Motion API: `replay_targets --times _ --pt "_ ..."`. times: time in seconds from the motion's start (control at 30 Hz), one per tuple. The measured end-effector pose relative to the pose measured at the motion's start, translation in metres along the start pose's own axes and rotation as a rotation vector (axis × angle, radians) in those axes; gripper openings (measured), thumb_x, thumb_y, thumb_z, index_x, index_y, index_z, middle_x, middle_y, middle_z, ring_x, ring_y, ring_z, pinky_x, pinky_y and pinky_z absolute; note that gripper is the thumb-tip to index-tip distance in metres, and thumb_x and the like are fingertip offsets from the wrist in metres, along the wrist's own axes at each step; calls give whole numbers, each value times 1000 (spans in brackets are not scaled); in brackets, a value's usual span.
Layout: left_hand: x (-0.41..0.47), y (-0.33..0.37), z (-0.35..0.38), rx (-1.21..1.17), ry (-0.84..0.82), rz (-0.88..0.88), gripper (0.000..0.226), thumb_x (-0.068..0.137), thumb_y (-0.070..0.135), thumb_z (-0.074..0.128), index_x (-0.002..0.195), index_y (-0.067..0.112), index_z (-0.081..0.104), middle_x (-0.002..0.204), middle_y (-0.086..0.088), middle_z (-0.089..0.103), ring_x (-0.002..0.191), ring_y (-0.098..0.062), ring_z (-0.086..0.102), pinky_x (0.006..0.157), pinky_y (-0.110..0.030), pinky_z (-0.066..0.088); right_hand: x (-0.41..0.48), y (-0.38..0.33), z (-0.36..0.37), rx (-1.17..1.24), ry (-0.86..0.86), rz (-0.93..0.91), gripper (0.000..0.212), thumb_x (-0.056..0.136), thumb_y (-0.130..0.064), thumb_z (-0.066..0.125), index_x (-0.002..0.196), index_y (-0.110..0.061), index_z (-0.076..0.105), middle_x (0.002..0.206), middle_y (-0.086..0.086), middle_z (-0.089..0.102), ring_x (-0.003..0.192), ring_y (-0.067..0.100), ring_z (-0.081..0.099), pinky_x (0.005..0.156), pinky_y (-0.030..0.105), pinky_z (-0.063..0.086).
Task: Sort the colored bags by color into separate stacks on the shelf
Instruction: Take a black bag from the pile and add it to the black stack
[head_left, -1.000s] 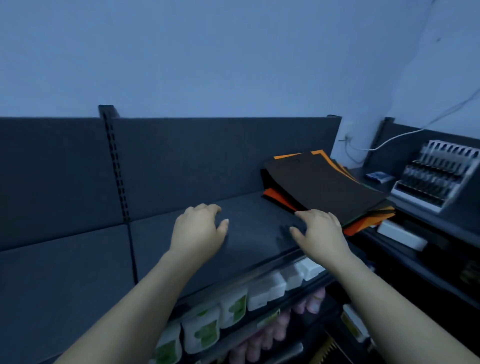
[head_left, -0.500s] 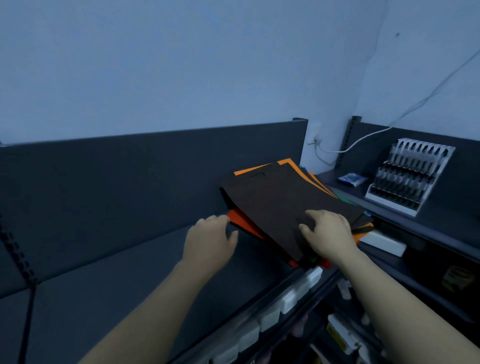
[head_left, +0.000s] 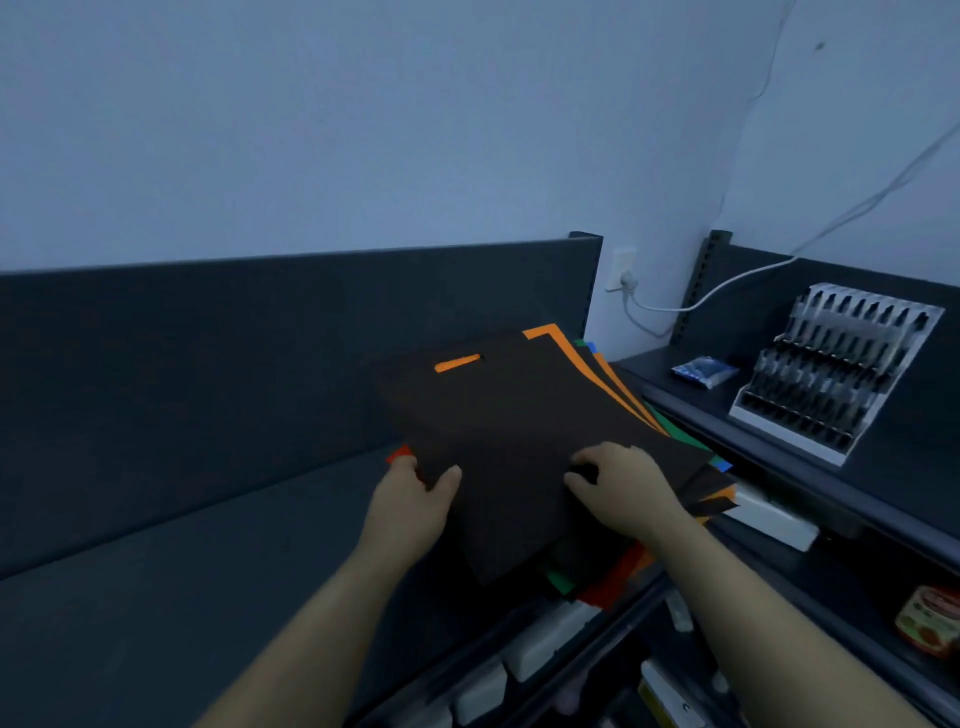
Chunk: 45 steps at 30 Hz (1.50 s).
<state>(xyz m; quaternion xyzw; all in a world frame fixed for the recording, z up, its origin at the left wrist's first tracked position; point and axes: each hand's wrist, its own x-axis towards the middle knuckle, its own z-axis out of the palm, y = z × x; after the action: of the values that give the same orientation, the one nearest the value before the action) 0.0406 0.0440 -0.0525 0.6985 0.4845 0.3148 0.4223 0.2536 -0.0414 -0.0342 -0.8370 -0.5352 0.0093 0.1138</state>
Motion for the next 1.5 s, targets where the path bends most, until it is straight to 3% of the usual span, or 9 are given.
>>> replay_targets --times 0.17,0.33,0.47,0.57,0.67,0.9,1.27,1.37,1.5 --pt "-2 -6 9 -306 107 -98 43 89 17 65 127 16 46 115 6 57 98 -12 55 76 -25 46 7 10 -7 225 34 -112 35 95 -35 52 127 -23 59 130 -5 58 119 16 54 99 34 46" --pt "-10 -14 10 -438 100 -153 41 88 19 66 125 22 48 118 4 60 100 -15 60 84 -32 50 20 41 -14 -2 31 31 32 100 -35 39 108 -12 59 100 6 63 104 28 59 93 36 40" --pt "-15 -17 14 -513 73 -187 52 86 24 70 132 20 46 122 3 60 103 -16 60 86 -31 50 19 36 -6 205 14 -64 42 102 -26 34 143 -16 40 133 6 56 120 27 52 95 39 46" --pt "-16 -17 10 -534 136 -208 51 85 13 71 130 20 48 119 3 62 102 -17 61 86 -32 50 21 36 -8 308 18 -47 43 102 -23 35 144 -16 38 135 5 54 117 26 53 88 37 48" --pt "-18 -17 4 -556 141 -222 48 82 6 72 124 18 54 113 1 65 99 -19 63 82 -33 52 24 45 -9 142 51 25 37 99 -30 43 129 -10 48 121 10 60 107 30 56 85 38 49" --pt "-27 -14 7 -463 86 -214 54 88 24 67 136 18 44 125 3 59 106 -17 59 92 -33 48 20 31 -12 312 -22 -22 46 99 -28 44 139 -6 41 124 9 58 109 27 55 88 35 47" --pt "-44 -5 -10 -448 112 -152 55 88 -1 61 126 33 41 113 12 59 103 -8 57 88 -26 45 24 14 -6 275 -98 63 36 95 -41 51 107 -7 55 105 10 62 96 28 59 89 45 49" --pt "-53 -8 -19 -403 141 -152 59 87 -2 62 132 30 42 115 10 60 104 -10 57 89 -27 46 24 5 -3 376 -61 29 23 95 -31 53 99 -8 55 101 7 61 91 26 58 76 39 51" --pt "-63 -16 -30 -347 185 -197 61 86 -2 63 136 26 40 114 7 60 103 -14 58 91 -31 47 20 -10 0 410 -21 -66 16 95 -27 53 93 -17 42 88 -4 48 85 19 49 53 24 32"
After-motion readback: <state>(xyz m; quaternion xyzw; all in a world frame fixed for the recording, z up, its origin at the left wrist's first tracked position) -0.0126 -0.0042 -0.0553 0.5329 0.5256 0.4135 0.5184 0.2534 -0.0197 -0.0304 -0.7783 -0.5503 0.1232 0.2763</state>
